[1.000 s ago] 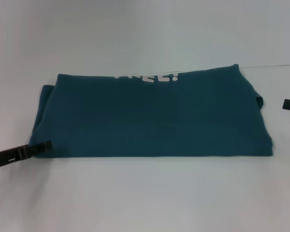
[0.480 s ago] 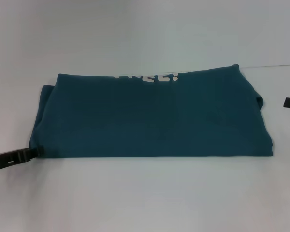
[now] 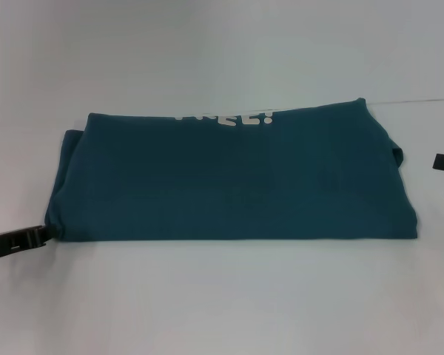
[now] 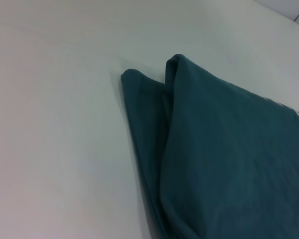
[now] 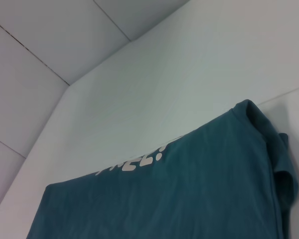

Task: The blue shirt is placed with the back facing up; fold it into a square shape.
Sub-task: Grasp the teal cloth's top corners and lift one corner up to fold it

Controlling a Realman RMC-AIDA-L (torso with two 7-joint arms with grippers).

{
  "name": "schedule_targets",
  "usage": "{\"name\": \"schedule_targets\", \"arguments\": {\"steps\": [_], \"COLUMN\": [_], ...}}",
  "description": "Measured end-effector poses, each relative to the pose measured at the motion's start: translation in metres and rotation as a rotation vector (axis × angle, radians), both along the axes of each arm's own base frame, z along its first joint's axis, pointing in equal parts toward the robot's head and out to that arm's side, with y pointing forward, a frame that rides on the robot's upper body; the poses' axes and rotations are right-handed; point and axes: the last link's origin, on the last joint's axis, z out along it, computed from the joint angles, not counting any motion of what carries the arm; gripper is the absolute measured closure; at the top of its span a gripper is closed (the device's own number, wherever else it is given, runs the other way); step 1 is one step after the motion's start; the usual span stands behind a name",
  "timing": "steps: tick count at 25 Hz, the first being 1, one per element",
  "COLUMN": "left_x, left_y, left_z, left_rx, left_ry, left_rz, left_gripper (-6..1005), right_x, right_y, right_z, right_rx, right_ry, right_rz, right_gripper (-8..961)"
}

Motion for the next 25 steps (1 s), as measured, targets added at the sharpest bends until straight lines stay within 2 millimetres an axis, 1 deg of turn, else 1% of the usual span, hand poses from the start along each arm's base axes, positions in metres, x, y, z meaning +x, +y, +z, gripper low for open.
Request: {"name": "schedule_targets", "arguments": {"steps": [7, 14, 21, 25], "left_x": [-0.002, -0.006, -0.005, -0.004], "left_y": [0.0, -0.004, -0.007, -0.008], "left_z": [0.003, 0.012, 0.013, 0.014], "left_rx": [0.004, 0.017, 0.002, -0.008], "left_ry": [0.007, 0.014, 0.01, 0.003], "left_rz": [0.001, 0.009, 0.002, -0.007], "left_gripper": [1000, 999, 999, 1000], "right_x": [0.004, 0.005, 0.01, 0.013], "right_y": [-0.005, -0.013, -0.017, -0.017], "right_z": [-0.001, -0.007, -0.012, -0.011], "right_rx": [-0.007, -0.062, -0.116, -0.115], "right_ry": [-0.004, -0.01, -0.048, -0.061], "right_rz": [-0.009, 0.008, -0.017, -0.042], "right_gripper": [54, 54, 54, 54]}}
